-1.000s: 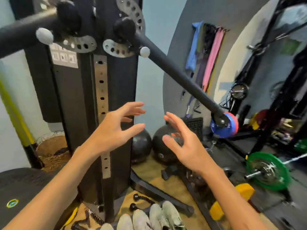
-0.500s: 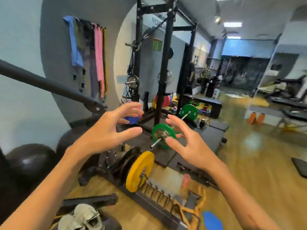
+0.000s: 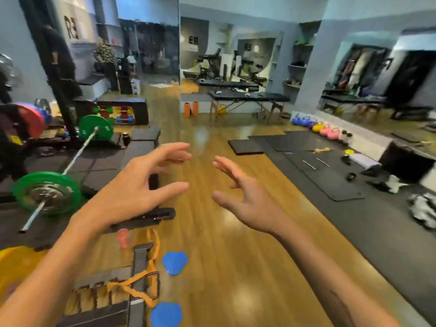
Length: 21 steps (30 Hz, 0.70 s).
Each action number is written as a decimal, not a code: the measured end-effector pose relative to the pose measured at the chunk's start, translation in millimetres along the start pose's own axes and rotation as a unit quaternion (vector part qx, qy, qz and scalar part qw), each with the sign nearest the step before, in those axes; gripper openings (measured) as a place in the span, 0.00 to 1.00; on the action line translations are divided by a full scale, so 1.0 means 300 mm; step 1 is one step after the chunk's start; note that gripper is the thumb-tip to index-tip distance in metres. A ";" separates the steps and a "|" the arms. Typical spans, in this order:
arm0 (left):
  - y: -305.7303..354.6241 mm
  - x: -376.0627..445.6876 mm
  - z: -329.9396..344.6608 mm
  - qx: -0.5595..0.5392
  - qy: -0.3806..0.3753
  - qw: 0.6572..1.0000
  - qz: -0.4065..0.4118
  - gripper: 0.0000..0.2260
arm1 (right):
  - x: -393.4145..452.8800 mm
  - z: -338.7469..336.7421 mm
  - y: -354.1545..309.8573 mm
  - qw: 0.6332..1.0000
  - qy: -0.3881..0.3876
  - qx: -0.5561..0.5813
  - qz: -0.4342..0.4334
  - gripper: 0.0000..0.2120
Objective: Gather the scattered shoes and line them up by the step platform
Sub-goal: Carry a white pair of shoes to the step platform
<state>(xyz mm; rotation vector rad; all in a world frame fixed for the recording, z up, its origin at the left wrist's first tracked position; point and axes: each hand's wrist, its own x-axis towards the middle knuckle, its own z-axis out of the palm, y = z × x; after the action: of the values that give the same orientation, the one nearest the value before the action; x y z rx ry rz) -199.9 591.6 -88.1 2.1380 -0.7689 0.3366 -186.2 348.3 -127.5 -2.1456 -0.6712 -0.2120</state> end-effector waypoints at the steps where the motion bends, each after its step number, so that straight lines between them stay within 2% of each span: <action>1: -0.022 0.085 0.048 -0.017 -0.019 1.000 0.017 0.29 | 0.000 -0.050 0.051 1.000 0.016 -0.012 0.021 0.34; 6: -0.100 0.518 0.283 -0.096 -0.110 0.984 0.104 0.29 | 0.026 -0.298 0.250 0.985 0.100 -0.088 0.111 0.34; 11: -0.107 0.896 0.507 -0.163 -0.199 0.951 0.174 0.31 | 0.034 -0.516 0.387 0.953 0.185 -0.153 0.183 0.34; 16: -0.082 1.140 0.755 -0.210 -0.258 0.915 0.229 0.29 | -0.015 -0.693 0.521 0.920 0.249 -0.182 0.242 0.34; 21: -0.051 1.330 1.011 -0.237 -0.295 0.894 0.240 0.28 | -0.092 -0.853 0.695 0.898 0.281 -0.195 0.275 0.34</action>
<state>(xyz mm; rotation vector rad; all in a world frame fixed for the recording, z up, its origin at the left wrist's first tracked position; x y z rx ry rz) 113.0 200.1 -97.6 1.5555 -1.5586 -0.2599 -76.4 35.9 -122.7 -2.3848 0.3473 -0.6641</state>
